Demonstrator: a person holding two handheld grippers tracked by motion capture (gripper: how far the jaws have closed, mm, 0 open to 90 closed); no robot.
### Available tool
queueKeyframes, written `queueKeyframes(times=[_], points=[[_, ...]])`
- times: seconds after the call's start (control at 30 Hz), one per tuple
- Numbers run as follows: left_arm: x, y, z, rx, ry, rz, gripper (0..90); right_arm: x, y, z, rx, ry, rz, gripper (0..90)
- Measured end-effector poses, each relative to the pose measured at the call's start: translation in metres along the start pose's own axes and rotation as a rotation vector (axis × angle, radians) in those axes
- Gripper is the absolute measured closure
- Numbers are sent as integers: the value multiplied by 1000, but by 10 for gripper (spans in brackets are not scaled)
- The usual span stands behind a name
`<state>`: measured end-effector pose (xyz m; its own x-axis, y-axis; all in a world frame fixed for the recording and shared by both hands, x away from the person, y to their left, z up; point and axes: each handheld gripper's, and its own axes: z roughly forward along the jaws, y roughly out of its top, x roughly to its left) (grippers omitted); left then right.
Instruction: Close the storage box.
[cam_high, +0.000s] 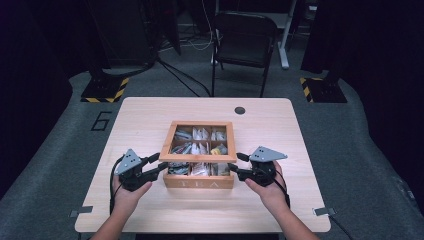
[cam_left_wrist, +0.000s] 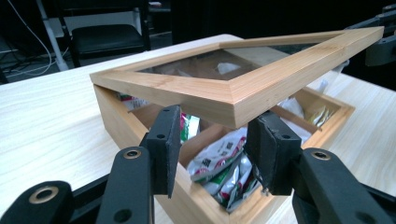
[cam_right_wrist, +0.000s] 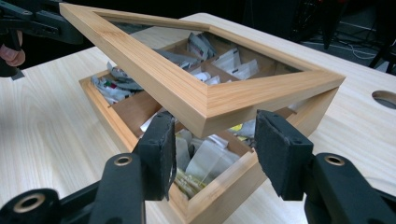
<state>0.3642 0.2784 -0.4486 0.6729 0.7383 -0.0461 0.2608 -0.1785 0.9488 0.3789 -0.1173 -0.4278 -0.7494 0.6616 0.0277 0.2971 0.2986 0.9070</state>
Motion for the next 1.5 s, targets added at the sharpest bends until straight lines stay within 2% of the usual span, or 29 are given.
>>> queueKeyframes(times=[0.23, 0.4, 0.67, 0.77, 0.83, 0.87, 0.97, 1.1, 1.5], points=[[-3, -8, -2, 28, -11, 3, 552, 1, -9, 3, 24, 10, -6, 484], [-5, -11, -3, 35, -9, 9, 550, 2, -14, 4, 32, 12, 6, 483], [-9, -17, -6, 40, -13, 16, 548, 4, -18, 6, 53, 20, -6, 482], [-9, -17, -10, 36, -29, 1, 541, 6, -20, 5, 76, 16, -14, 484], [-9, -17, -11, 23, -22, -13, 539, 7, -23, 6, 100, 15, -33, 483], [-9, -17, -11, 31, -15, -19, 539, 8, -24, 6, 101, 25, -25, 483], [-8, -17, -11, 38, -14, -21, 538, 5, -22, 2, 54, 25, 1, 507], [-8, -16, -10, 27, -14, -27, 535, -2, -21, -1, 35, 22, 48, 489], [3, -14, -4, 32, 14, -52, 500, -3, -24, -3, 35, 8, 45, 415]])
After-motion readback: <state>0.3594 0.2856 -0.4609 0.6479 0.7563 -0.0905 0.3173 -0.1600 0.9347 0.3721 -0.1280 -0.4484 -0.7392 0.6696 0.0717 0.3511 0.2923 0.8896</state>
